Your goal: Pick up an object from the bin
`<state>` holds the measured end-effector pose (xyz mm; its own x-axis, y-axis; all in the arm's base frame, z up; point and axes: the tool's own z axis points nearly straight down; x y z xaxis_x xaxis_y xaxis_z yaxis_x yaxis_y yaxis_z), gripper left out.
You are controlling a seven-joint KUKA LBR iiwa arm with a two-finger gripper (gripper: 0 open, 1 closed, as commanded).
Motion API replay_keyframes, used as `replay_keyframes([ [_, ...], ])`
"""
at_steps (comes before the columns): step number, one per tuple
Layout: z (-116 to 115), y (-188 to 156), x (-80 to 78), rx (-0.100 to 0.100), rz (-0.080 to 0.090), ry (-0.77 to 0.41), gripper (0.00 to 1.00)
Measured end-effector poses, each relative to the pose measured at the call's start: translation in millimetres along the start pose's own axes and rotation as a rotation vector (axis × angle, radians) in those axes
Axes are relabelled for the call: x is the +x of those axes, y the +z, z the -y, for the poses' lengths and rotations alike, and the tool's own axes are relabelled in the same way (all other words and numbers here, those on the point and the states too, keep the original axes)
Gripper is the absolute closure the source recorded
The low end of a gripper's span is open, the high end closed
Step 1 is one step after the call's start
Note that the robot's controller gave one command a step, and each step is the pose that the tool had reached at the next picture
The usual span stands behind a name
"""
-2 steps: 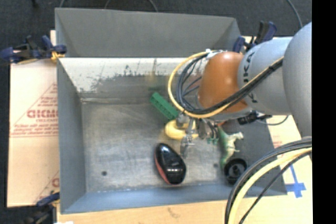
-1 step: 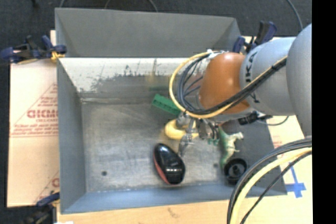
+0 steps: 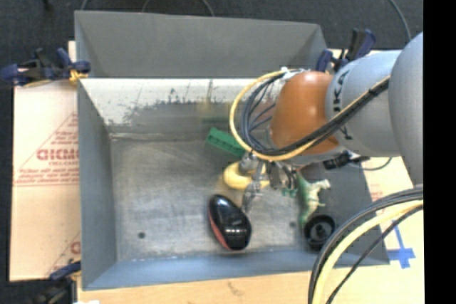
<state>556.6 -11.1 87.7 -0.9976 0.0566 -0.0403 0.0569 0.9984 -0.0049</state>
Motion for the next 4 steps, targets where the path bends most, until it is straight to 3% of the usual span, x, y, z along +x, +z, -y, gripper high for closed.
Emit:
replay_keyframes([
  [1,0,-32,0.0,-0.004,-0.039,0.011,1.00],
  [2,-3,-79,-4.8,-0.005,-0.039,0.028,1.00],
  [3,-1,-107,-5.8,-0.005,-0.032,0.034,1.00],
  [4,-5,-129,-6.4,-0.004,-0.037,0.046,1.00],
])
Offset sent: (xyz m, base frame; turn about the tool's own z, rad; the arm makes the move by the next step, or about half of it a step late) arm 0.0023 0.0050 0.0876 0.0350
